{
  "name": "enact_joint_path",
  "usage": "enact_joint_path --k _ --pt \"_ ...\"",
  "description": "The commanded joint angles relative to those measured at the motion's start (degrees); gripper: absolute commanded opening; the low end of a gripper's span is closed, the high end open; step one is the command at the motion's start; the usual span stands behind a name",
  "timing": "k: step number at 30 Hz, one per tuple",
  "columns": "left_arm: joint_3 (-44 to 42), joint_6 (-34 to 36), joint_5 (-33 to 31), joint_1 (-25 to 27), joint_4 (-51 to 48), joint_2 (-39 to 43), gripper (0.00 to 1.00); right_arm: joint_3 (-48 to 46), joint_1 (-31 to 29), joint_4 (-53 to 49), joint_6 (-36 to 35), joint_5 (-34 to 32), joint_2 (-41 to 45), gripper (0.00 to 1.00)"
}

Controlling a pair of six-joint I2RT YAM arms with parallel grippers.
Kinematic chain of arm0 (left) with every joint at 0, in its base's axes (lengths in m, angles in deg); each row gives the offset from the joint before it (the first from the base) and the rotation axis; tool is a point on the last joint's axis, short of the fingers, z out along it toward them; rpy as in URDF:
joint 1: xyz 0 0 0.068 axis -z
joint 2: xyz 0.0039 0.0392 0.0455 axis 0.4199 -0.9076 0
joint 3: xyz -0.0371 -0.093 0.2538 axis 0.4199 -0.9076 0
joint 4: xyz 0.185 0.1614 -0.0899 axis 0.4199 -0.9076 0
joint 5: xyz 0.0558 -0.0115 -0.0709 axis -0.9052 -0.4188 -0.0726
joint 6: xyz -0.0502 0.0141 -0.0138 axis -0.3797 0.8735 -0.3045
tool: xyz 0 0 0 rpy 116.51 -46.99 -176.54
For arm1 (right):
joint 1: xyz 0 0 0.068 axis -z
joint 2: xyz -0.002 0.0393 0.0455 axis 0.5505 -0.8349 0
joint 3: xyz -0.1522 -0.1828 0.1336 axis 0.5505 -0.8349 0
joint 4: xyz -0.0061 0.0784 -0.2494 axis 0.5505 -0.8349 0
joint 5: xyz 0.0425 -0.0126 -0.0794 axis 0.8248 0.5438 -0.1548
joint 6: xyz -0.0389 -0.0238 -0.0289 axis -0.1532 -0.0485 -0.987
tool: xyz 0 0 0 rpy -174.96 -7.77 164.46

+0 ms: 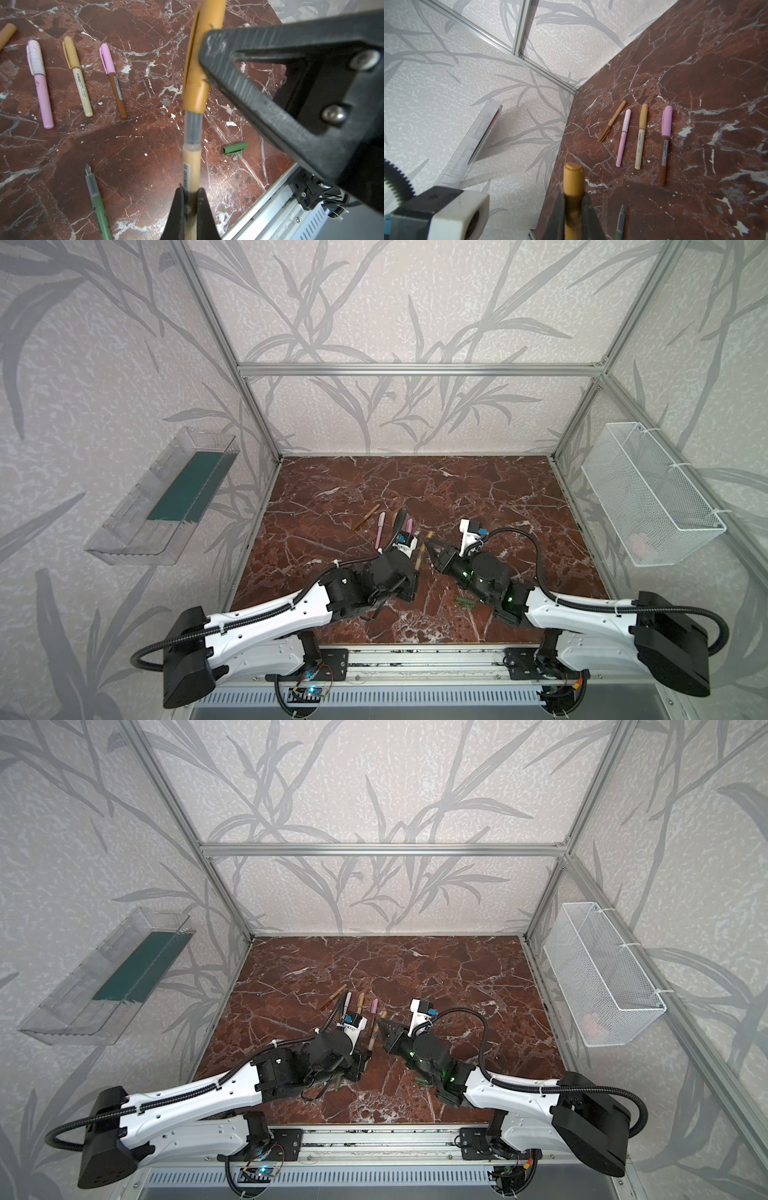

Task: Insert the pens into the pen caps
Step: 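Push the tan cap down onto the beige pen nib with the right gripper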

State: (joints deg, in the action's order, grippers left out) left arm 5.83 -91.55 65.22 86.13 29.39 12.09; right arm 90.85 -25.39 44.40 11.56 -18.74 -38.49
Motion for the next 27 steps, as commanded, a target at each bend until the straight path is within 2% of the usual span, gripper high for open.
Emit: enact_joint_path --k 1,6,13,17,20,23,27 --pt "0.04 -1.04 -2.41 -2.29 3.38 1.76 0.00 1.22 -2.12 -1.68 -4.25 0.53 0.18 0.00" --pt "-0.06 -0.78 -1.14 -3.14 3.28 2.17 0.00 3.59 -2.21 -4.12 -9.31 1.02 -0.48 0.00" --pt "-0.68 -0.59 -1.70 -4.81 3.60 2.03 0.00 2.76 -2.83 -3.56 -9.05 3.56 -1.57 0.00" --pt "-0.40 -0.07 -1.51 -7.24 3.53 1.79 0.00 0.25 -8.01 -2.75 -7.93 -2.69 -2.41 0.00" --pt "0.28 0.42 -0.68 -8.86 3.53 1.81 0.00 -0.71 -10.81 -0.36 -7.17 -4.19 -5.06 0.00" --pt "0.92 0.90 -0.57 -9.38 3.16 2.13 0.00 -1.86 -11.09 3.51 -6.44 -4.43 -7.35 0.00" --pt "0.72 0.92 -0.34 -9.44 2.91 1.93 0.00 -1.45 -11.09 2.49 -7.85 -5.92 -5.45 0.00"
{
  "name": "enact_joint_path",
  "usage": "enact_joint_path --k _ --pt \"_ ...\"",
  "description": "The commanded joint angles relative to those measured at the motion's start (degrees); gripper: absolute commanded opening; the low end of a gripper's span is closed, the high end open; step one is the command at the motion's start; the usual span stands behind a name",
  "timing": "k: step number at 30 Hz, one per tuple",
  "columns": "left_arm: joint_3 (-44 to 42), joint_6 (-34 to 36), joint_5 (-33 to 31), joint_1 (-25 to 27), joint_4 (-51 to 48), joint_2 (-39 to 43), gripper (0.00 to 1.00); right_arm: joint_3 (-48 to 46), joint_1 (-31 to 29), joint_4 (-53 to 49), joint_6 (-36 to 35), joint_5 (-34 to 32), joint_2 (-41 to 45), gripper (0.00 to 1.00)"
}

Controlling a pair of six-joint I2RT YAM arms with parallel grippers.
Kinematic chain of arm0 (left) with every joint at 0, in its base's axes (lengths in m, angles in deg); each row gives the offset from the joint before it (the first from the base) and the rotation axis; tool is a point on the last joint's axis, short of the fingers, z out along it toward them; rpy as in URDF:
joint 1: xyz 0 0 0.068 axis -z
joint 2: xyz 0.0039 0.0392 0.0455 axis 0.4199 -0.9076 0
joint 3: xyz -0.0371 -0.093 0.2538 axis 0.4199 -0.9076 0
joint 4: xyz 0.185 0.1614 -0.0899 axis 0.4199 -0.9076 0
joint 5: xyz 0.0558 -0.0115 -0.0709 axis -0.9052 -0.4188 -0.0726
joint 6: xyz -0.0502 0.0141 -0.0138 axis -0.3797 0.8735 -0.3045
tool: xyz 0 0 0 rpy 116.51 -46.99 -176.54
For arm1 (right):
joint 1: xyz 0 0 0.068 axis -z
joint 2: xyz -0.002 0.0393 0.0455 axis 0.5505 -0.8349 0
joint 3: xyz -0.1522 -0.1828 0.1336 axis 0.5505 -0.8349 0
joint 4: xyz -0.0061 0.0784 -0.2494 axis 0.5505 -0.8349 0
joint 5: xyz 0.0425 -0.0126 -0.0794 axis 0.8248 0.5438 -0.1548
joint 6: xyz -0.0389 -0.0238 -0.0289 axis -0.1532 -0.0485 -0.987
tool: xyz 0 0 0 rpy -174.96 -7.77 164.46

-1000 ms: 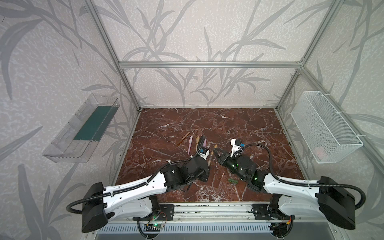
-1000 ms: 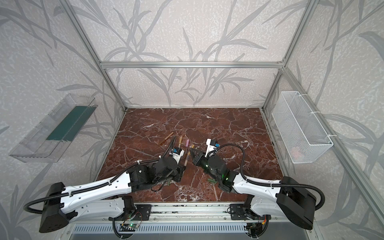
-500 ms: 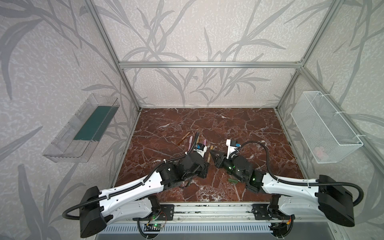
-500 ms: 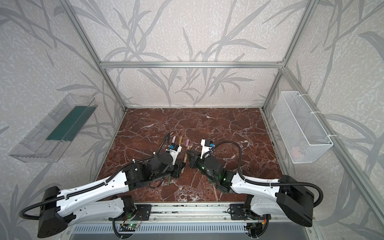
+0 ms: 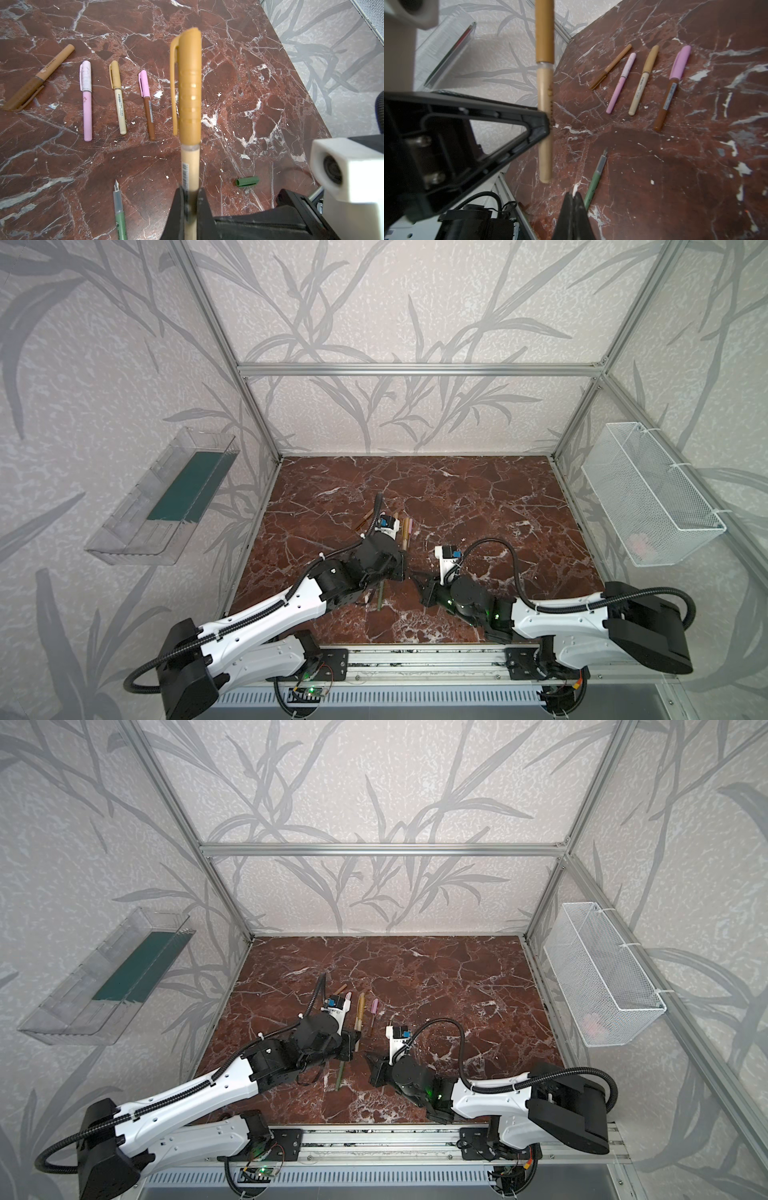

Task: Insert the pens into the pen caps
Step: 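Push the tan cap down onto the beige pen nib with the right gripper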

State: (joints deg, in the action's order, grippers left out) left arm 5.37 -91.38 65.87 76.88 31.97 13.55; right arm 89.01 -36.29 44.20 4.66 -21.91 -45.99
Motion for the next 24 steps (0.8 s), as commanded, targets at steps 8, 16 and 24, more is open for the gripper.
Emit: enact_joint_path --k 8,16,24 --pt "-0.91 1.98 5.98 -0.02 3.58 0.00 0.00 2.07 3.73 -6.94 -8.24 -5.28 13.51 0.68" --pt "-0.31 2.30 7.40 0.06 3.41 0.58 0.00 9.82 10.57 -10.49 -7.64 4.49 9.40 0.73" --pt "0.40 2.61 7.72 -0.01 2.94 0.33 0.00 19.06 16.07 -16.10 -5.83 7.45 1.17 0.61"
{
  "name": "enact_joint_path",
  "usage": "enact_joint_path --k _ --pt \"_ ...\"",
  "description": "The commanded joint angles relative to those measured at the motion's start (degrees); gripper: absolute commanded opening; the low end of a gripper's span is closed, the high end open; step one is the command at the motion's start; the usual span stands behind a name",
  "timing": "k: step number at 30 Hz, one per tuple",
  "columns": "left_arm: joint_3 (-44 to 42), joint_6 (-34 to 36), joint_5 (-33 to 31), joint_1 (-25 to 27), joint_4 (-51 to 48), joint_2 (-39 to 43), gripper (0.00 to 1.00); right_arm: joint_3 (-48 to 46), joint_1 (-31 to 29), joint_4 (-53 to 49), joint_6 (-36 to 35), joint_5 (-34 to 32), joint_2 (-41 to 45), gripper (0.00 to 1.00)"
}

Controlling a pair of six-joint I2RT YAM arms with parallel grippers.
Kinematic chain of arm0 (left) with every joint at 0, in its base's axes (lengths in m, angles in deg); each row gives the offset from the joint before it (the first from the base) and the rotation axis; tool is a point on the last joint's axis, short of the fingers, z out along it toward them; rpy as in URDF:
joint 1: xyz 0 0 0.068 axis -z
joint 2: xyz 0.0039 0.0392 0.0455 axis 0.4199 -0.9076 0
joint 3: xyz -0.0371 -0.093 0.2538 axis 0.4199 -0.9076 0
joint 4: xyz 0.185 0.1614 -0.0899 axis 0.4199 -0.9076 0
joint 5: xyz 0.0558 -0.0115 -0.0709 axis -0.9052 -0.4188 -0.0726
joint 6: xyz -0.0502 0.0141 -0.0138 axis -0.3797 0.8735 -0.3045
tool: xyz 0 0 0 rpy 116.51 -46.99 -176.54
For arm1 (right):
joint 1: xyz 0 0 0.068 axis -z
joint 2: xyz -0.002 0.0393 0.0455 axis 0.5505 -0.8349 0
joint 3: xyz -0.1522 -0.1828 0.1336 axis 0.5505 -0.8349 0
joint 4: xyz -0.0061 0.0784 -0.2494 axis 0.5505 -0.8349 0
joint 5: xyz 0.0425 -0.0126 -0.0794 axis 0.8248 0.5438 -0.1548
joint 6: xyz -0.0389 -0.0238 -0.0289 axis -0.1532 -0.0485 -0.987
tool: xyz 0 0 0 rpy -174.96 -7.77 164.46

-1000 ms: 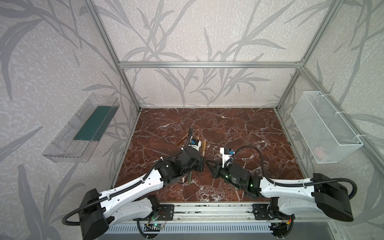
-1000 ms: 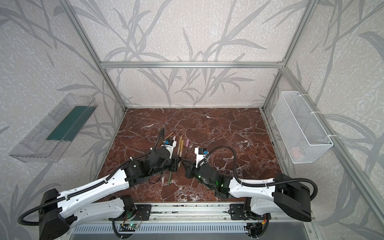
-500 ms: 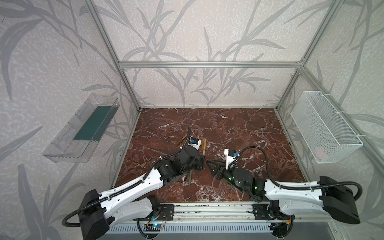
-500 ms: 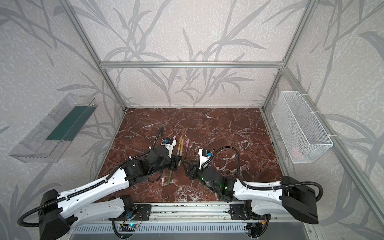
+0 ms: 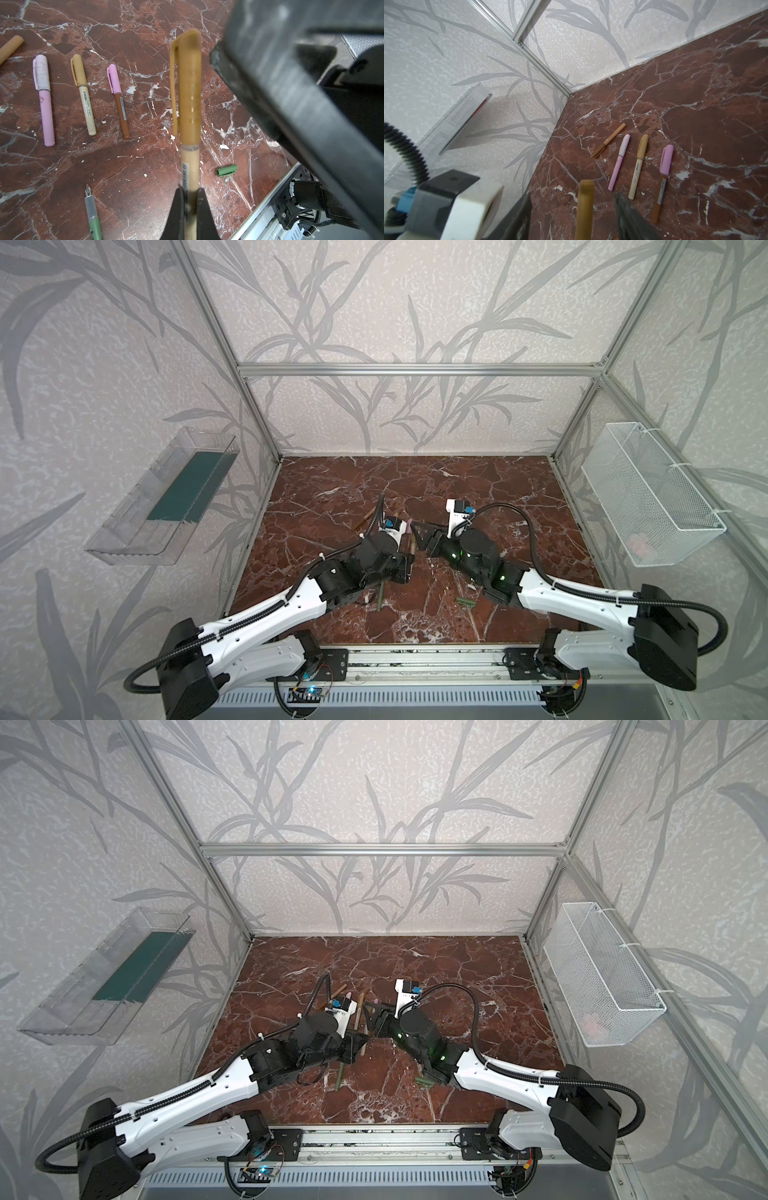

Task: Insert the pens into the pen caps
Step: 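Push the tan cap down onto the beige pen nib with the right gripper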

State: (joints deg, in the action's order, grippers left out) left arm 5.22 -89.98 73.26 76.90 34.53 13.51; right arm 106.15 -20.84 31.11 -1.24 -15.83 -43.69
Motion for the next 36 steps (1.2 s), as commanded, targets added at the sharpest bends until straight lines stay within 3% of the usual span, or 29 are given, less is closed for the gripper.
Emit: enact_joint_path --k 1,5,8,14,23,36 --pt "0.72 1.34 0.40 -0.03 0.28 0.31 0.00 2.73 0.86 -3.52 -0.04 1.58 -1.76 0.61" --pt "1.15 1.69 0.35 -0.03 0.20 0.33 0.00 3.61 1.32 -2.59 0.25 3.00 -3.62 0.53" --pt "1.36 1.86 0.11 -0.04 0.19 0.13 0.00 3.18 1.60 -1.34 1.17 4.15 -4.01 0.40" --pt "1.11 1.99 -0.33 -0.13 1.01 -0.24 0.00 2.03 1.64 -0.50 2.10 6.15 -4.29 0.00" --pt "0.58 1.28 -1.82 -1.94 0.67 3.05 0.00 -4.43 0.24 6.53 3.13 10.27 -5.73 0.00" --pt "1.25 -0.14 -1.35 -5.17 -0.39 2.73 0.00 -7.90 -9.59 8.05 0.61 1.78 -5.43 0.00"
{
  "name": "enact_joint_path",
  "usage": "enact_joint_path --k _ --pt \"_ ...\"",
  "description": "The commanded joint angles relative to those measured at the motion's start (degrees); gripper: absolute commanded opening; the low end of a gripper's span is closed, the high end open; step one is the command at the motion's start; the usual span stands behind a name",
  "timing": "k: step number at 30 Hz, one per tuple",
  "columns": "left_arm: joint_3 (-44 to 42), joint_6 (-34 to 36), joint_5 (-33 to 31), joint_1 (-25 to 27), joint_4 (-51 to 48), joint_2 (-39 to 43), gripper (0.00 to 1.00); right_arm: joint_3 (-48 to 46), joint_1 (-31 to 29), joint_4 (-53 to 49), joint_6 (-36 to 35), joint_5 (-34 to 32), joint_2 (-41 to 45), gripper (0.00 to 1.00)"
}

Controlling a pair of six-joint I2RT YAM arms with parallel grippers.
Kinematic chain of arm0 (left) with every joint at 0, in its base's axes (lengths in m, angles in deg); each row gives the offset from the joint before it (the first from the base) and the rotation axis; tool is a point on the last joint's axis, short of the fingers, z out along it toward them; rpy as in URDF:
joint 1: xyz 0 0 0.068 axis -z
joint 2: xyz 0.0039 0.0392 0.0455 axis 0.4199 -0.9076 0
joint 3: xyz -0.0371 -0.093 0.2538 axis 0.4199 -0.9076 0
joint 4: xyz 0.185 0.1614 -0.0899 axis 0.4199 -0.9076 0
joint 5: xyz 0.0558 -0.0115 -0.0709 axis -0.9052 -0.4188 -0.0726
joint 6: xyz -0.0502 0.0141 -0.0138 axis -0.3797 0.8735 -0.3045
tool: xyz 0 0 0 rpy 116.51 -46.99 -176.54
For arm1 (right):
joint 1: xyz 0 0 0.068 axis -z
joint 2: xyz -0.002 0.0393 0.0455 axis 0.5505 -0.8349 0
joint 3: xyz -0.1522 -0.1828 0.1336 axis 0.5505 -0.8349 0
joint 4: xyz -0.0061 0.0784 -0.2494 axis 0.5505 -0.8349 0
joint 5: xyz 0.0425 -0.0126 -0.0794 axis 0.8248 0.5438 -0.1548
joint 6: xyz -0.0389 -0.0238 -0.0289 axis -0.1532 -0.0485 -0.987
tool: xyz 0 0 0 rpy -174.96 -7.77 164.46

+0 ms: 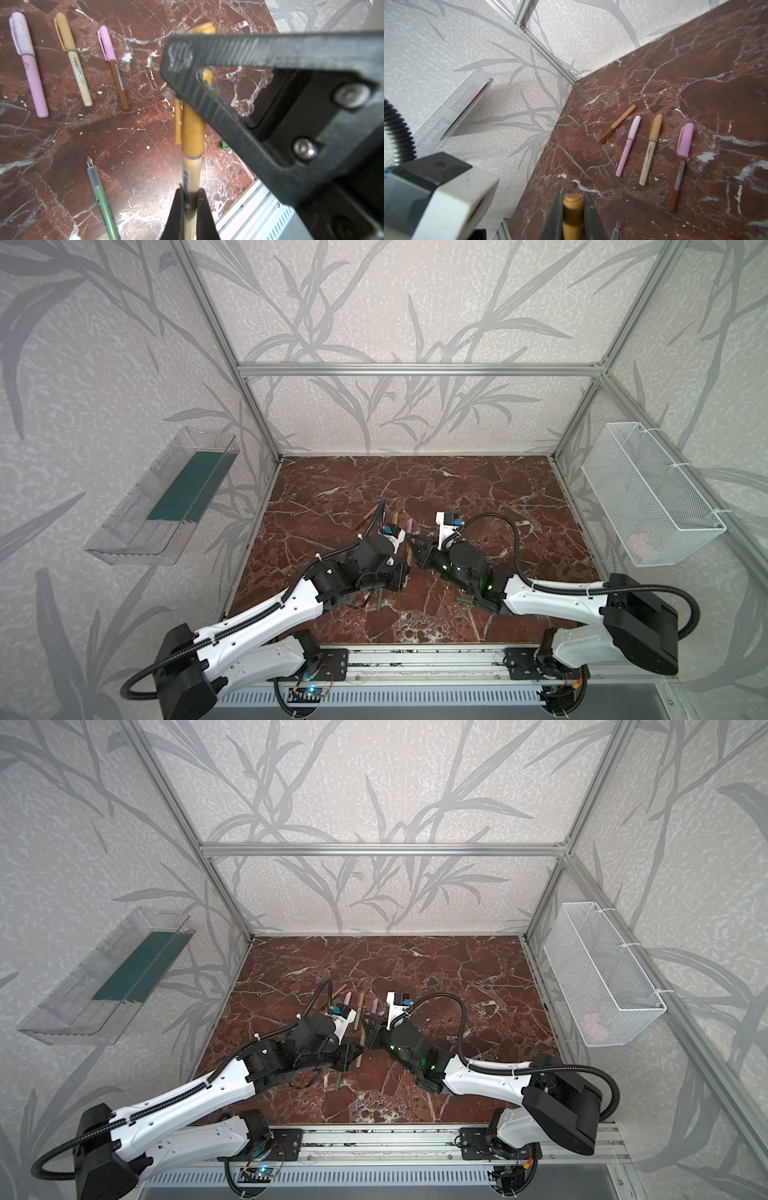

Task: Insert the pens into the pen caps
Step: 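Push the tan cap down onto the beige pen nib with the right gripper, then open the right gripper and pull it back from the capped pen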

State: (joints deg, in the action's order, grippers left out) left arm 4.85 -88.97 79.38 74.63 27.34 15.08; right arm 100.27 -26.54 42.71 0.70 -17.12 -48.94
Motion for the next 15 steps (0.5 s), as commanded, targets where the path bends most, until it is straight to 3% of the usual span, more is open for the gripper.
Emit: enact_joint_path --k 1,10,12,15 --pt "1.81 -1.14 -7.35 -3.04 6.80 1.28 0.00 -2.02 -4.51 -3.78 -1.63 1.97 -0.41 0.00" --pt "2.18 -0.93 -6.38 -3.31 7.40 -0.26 0.00 -1.29 -4.75 -6.72 -3.63 -4.03 2.12 0.01" --pt "2.18 -0.51 -5.96 -3.26 7.90 -0.96 0.00 -1.04 -4.10 -7.03 -4.36 -4.49 3.06 0.19" --pt "2.19 0.08 -5.64 -3.31 8.85 -2.98 0.00 -0.29 -1.76 -10.53 -4.49 -3.85 5.84 0.57"
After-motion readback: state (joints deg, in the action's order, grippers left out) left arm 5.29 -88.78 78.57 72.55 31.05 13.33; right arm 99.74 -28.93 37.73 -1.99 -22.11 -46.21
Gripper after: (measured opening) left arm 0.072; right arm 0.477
